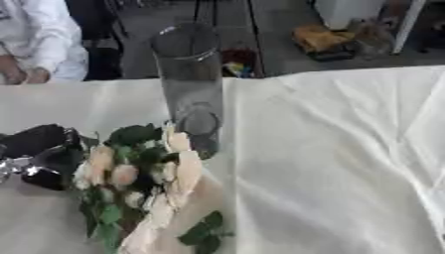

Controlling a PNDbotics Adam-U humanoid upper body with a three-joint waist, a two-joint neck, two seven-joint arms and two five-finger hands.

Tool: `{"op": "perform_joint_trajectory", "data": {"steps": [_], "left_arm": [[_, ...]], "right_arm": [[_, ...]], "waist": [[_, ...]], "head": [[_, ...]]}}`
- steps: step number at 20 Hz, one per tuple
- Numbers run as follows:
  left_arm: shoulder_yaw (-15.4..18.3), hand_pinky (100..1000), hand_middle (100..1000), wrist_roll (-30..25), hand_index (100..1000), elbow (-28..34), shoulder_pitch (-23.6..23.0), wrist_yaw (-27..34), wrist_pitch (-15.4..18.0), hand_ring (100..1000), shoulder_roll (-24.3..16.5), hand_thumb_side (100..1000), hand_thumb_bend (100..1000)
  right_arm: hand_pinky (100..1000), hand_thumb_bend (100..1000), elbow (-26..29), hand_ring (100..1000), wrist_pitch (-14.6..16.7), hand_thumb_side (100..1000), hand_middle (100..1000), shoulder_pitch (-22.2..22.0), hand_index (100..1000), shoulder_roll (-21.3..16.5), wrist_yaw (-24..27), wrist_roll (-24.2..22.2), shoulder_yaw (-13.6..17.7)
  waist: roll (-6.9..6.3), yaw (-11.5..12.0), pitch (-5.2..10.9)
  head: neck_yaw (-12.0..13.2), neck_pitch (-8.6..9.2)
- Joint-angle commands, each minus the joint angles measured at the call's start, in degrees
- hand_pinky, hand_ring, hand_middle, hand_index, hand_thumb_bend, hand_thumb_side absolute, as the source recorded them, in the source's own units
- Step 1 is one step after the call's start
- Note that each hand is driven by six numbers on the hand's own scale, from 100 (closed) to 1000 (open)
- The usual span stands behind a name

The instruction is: Arrange flowers into the vase.

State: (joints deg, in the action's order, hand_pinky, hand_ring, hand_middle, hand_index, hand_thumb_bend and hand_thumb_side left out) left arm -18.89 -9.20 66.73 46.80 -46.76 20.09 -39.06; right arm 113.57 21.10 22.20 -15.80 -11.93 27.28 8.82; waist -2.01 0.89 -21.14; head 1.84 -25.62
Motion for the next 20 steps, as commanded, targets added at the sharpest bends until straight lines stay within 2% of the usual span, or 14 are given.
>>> {"op": "perform_joint_trajectory", "data": {"steps": [1,8,17,20], "left_arm": [[0.55,100,100,3.73,100,2.1,0.48,0.92,0.0,100,-2.85,449,100],[1.47,100,100,7.23,100,6.25,-0.71,3.79,-1.79,100,-4.64,409,100],[4.44,100,100,9.91,100,13.13,-2.62,9.9,-7.42,100,-6.25,396,100],[6.01,100,100,11.05,100,16.15,-3.16,13.3,-10.29,100,-6.54,415,100]], "right_arm": [[711,100,1.02,594,-0.25,926,504,0.38,804,-0.52,0.33,0.08,0.49],[711,100,1.02,595,-0.3,924,504,0.15,804,-0.5,0.32,0.21,0.63],[711,100,1.02,595,-0.32,923,503,-0.01,804,-0.48,0.29,0.4,0.83],[711,100,1.02,595,-0.3,923,503,-0.04,804,-0.5,0.27,0.52,0.94]], "waist": [[0.04,0.16,1.34],[0.16,0.38,1.67],[0.27,0.58,1.79],[0.36,0.67,1.77]], "head": [[-0.12,0.34],[-0.19,0.37],[-0.37,0.49],[-0.49,0.55]]}}
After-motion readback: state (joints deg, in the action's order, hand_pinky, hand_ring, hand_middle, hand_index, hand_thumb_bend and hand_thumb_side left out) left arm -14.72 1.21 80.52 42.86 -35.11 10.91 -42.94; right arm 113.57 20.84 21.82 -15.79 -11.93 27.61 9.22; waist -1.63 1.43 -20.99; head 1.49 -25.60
